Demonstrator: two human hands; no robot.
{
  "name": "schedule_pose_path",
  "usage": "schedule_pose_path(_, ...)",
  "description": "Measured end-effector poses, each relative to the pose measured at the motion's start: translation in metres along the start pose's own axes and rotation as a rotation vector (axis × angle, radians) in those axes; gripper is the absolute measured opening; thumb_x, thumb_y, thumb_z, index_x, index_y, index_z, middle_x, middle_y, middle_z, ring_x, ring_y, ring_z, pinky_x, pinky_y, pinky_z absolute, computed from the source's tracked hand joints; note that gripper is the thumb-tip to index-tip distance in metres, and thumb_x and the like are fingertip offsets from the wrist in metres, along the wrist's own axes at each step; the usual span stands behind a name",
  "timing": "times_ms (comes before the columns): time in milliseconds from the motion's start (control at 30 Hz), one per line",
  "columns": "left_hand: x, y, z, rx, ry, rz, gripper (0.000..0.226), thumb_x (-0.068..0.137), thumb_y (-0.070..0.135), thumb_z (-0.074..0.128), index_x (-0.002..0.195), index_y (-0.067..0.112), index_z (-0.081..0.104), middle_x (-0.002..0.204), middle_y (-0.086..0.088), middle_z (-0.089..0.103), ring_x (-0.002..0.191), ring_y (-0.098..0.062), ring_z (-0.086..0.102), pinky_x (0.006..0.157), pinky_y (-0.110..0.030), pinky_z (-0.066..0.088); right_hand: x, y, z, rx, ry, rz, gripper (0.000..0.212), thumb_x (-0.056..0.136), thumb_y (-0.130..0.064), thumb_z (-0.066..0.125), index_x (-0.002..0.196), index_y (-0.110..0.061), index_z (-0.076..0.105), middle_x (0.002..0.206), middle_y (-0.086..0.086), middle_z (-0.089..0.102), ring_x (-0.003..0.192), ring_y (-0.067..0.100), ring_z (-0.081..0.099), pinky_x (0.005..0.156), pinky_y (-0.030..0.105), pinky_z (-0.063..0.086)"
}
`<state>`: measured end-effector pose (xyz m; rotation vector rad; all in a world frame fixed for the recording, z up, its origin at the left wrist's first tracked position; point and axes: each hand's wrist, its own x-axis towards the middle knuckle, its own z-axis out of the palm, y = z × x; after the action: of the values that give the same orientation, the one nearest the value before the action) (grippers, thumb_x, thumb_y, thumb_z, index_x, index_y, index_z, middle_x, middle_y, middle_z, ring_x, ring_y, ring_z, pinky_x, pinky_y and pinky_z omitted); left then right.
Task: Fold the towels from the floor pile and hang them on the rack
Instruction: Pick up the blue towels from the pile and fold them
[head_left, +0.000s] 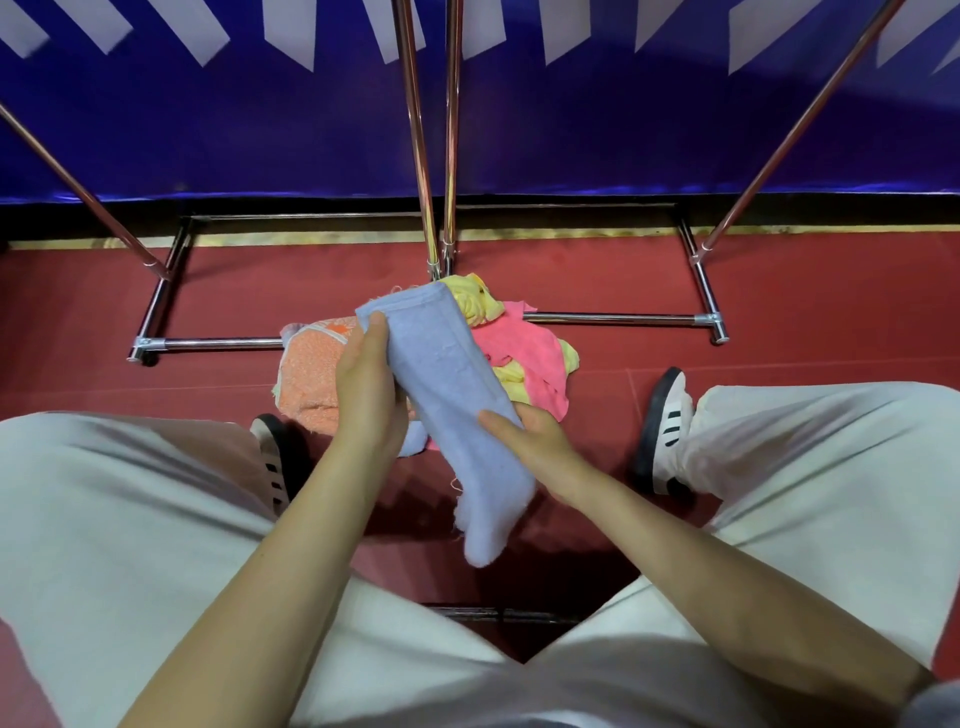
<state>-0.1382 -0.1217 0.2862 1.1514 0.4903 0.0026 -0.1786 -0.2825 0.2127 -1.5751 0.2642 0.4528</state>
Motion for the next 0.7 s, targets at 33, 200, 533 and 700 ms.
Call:
schedule_pose_path(33, 0.002, 0.003, -0.002, -0.02, 0.016, 0.008, 0.018, 0.102, 0.021, 0.045, 0.092, 0.018, 0.061, 0.079, 0.009, 0.072, 0.078, -0.003, 0.068, 0.07, -0.023, 0.052, -0.002, -0.001, 0.0, 0.001, -0.016, 0.004, 0.03, 0.087, -0.031, 0.067, 0.103, -0.005, 0.068, 0.099, 0.008, 0.072, 0.089, 0.016, 0.067, 0.083, 0.036, 0.053)
schedule_pose_path(200, 0.009, 0.007, -0.011, -0.062, 0.029, -0.007, 0.019, 0.101, 0.023, 0.047, 0.094, 0.017, 0.063, 0.084, 0.006, 0.069, 0.078, -0.006, 0.068, 0.07, -0.025, 0.054, -0.007, -0.007, 0.003, -0.006, -0.148, 0.049, 0.029, 0.08, -0.024, 0.075, 0.105, -0.01, 0.067, 0.1, 0.002, 0.07, 0.093, 0.015, 0.067, 0.087, 0.036, 0.053)
schedule_pose_path(533, 0.022, 0.019, -0.029, -0.152, 0.156, -0.022, 0.058, 0.087, 0.032, 0.06, 0.138, 0.008, 0.046, 0.127, -0.011, 0.062, 0.117, -0.024, 0.062, 0.097, -0.04, 0.051, -0.005, 0.002, -0.002, 0.203, -0.371, 0.168, 0.045, 0.079, -0.023, 0.067, 0.118, 0.0, 0.06, 0.115, 0.013, 0.066, 0.11, 0.029, 0.06, 0.098, 0.043, 0.045)
schedule_pose_path(700, 0.029, 0.017, -0.034, -0.173, 0.176, -0.022, 0.038, 0.099, 0.028, 0.051, 0.13, 0.006, 0.054, 0.132, -0.014, 0.06, 0.118, -0.024, 0.061, 0.1, -0.042, 0.05, -0.005, -0.003, 0.001, 0.22, -0.285, 0.207, 0.026, 0.092, -0.012, 0.056, 0.116, -0.004, 0.06, 0.109, 0.011, 0.066, 0.1, 0.022, 0.062, 0.09, 0.032, 0.048)
